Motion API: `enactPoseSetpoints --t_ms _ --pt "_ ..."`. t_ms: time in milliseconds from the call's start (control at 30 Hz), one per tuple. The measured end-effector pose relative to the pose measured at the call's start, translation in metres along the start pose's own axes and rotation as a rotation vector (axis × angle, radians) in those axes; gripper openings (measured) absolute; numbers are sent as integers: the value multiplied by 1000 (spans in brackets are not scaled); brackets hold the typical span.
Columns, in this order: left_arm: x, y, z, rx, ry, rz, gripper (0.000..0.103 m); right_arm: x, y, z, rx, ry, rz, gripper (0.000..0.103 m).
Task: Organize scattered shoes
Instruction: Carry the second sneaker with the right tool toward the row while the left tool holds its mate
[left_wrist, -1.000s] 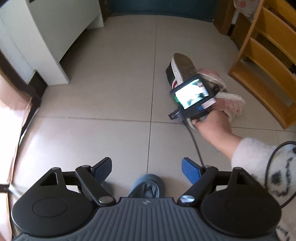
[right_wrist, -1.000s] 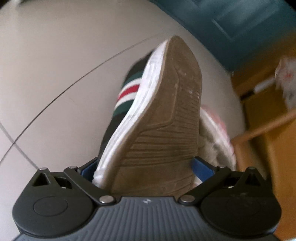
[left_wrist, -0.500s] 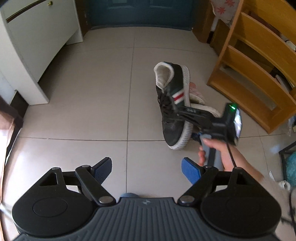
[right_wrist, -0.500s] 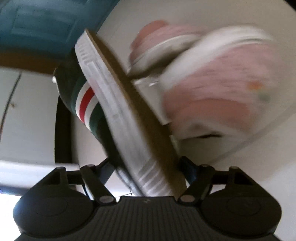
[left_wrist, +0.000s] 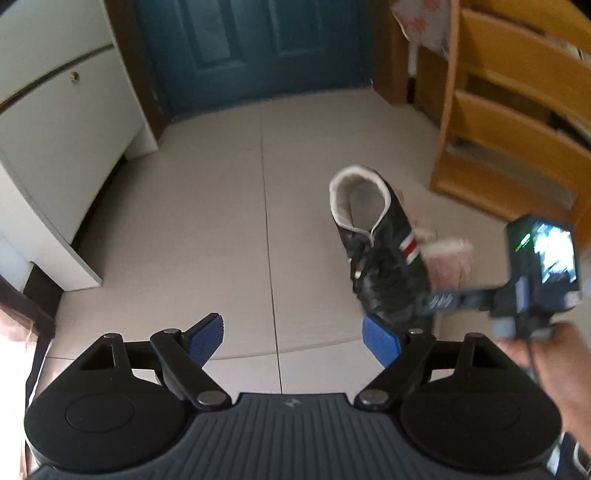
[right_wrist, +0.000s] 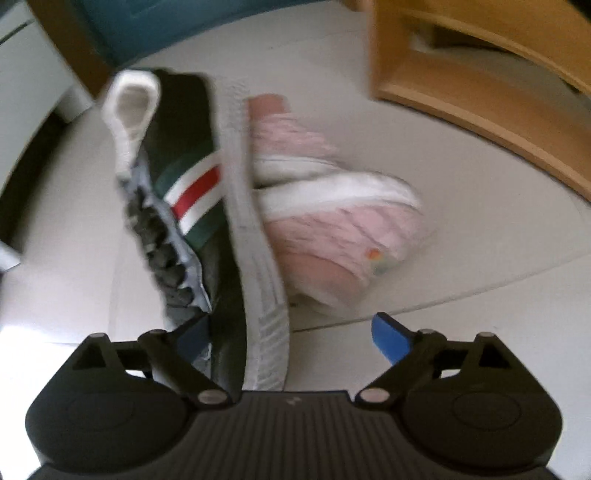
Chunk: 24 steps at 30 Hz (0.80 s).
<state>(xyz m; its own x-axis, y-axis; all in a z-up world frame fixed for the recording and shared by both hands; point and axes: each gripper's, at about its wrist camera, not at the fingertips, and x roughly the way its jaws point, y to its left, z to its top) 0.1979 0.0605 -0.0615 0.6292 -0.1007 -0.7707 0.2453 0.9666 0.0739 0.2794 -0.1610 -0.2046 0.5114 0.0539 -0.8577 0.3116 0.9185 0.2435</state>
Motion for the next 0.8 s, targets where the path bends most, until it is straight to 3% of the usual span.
enactPoseSetpoints --t_ms 67,133,200,300,367,433,533,633,700,767,800 --pt "4 -2 0 -2 -13 -43 85 -11 -14 -10 35 -3 -36 92" --pt "11 -9 3 16 -40 -71 85 -14 -16 -20 -10 19 -58 92" --pt "21 -17 6 30 -69 -92 85 -21 -23 -25 -48 37 -3 91" --pt "41 -25 8 34 -133 -190 80 -46 -32 -22 -141 -13 30 90" --pt "62 -25 6 17 -171 -250 70 -75 -37 -24 -225 -61 27 90" --pt "88 -18 2 -49 -168 -244 63 -99 -39 -27 -290 -96 40 90" --pt "122 -4 -3 -165 -175 -217 63 -143 -33 -39 -378 -168 68 90" --pt "150 -3 -4 -192 -203 -188 69 -139 -15 -30 -412 -214 84 91" --pt "165 -9 -5 -174 -202 -164 78 -159 6 -38 -449 -234 97 91" --pt "170 -13 -2 -123 -228 -128 96 -182 32 -51 -519 -255 105 91" --pt "171 -14 1 -89 -242 -108 98 -191 44 -59 -556 -271 97 91"
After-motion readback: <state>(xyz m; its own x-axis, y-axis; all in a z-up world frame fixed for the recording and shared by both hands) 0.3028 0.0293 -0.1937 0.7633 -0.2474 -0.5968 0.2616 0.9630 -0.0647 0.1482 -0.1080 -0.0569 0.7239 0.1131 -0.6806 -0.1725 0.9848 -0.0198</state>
